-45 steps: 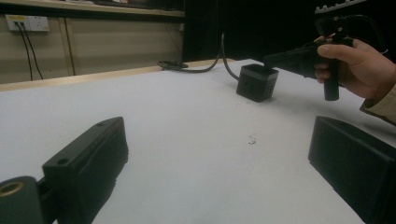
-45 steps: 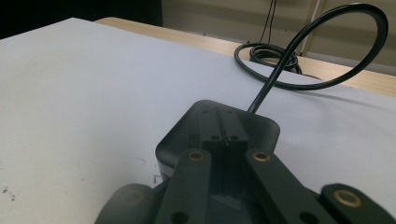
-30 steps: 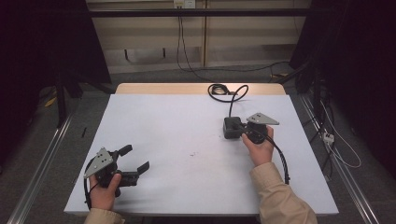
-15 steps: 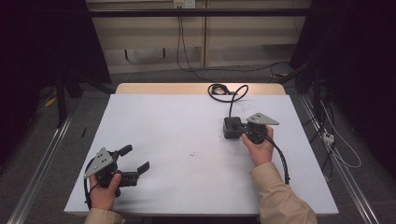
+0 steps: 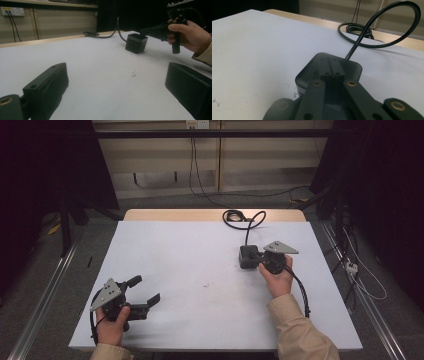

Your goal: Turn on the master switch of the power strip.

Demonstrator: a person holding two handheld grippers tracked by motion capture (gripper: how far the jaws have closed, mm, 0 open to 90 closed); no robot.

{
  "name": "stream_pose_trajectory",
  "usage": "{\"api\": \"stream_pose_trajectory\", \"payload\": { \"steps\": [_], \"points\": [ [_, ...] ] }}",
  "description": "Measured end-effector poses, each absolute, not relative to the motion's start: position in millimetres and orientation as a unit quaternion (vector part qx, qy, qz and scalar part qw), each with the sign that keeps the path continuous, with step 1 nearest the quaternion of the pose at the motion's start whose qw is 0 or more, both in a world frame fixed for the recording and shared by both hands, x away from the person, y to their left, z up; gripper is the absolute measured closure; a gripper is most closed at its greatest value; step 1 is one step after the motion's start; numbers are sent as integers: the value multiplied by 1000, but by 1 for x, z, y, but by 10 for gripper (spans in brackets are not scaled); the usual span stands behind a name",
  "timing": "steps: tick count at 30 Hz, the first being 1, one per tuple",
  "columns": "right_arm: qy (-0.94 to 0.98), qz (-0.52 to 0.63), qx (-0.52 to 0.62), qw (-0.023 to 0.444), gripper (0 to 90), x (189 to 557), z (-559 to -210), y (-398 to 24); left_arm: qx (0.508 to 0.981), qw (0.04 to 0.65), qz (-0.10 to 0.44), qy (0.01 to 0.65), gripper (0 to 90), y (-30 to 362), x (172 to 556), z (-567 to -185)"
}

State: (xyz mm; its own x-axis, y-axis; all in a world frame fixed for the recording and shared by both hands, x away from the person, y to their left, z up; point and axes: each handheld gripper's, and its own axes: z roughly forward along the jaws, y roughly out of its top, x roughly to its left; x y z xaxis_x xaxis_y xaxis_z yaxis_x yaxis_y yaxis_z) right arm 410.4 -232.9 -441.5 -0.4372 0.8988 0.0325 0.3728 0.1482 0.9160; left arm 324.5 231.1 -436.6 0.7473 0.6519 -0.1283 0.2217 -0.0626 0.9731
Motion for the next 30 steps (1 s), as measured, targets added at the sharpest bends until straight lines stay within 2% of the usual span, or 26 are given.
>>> {"api": "stream_pose_trajectory", "payload": {
  "steps": [30],
  "points": [
    [704, 469, 455, 281, 900, 410, -442, -232, 704, 614, 176, 311, 45, 230, 323, -437]
  ]
}}
